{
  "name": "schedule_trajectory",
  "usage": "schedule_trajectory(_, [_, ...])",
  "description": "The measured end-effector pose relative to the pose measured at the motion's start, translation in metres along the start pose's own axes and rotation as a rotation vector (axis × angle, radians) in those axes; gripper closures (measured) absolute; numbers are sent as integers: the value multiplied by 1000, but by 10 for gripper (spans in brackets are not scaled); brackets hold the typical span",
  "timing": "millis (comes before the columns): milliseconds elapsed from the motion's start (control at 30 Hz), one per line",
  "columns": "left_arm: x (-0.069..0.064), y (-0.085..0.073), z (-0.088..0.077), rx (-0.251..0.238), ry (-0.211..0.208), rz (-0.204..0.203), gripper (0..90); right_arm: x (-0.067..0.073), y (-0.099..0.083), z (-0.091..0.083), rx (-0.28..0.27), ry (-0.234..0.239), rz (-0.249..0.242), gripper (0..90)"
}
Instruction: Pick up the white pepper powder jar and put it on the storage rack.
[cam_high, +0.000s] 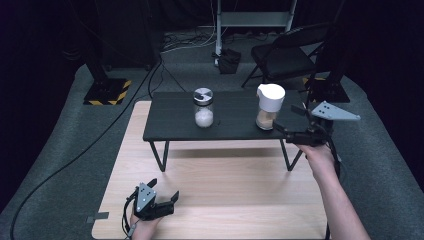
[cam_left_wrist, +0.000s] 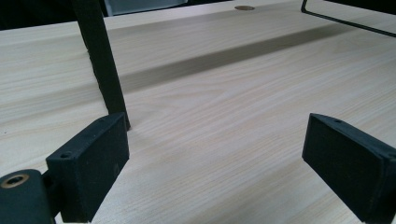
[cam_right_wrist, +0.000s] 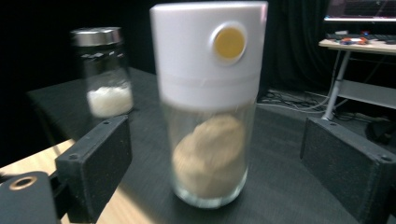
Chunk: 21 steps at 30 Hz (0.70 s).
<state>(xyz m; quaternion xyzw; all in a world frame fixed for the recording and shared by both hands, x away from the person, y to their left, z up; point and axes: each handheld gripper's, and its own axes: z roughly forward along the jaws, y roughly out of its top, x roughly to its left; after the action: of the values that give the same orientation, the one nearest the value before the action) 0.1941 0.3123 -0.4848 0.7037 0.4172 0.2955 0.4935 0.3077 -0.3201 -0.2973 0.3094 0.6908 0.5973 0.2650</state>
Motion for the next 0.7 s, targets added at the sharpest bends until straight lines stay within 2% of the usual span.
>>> schedule_trajectory(133, [-1, 0, 0, -2, 4, 0, 71, 1, -25, -25, -26, 17, -7, 66])
schedule_trajectory(167, [-1, 0, 0, -2, 4, 0, 71, 1, -25, -25, -26, 17, -7, 66])
schedule_trajectory(200, [-1, 0, 0, -2, 5, -1, 71, 2, -37, -35, -34, 24, -9, 61])
schedule_trajectory(233, [-1, -1, 0, -4, 5, -1, 71, 2, -37, -35, -34, 24, -9, 61])
schedule_trajectory(300, [-1, -1, 0, -4, 6, -2, 71, 5, -53, -48, -37, 12, -30, 55])
schedule_trajectory(333, [-1, -1, 0, -4, 7, -2, 71, 5, -53, -48, -37, 12, -30, 55])
schedule_trajectory(500, [-1, -1, 0, -5, 9, -3, 71, 8, -90, -65, -43, 2, -42, 44])
schedule_trajectory(700, [-2, -1, -1, -7, 11, -3, 71, 11, -136, -78, -35, -28, -13, 33])
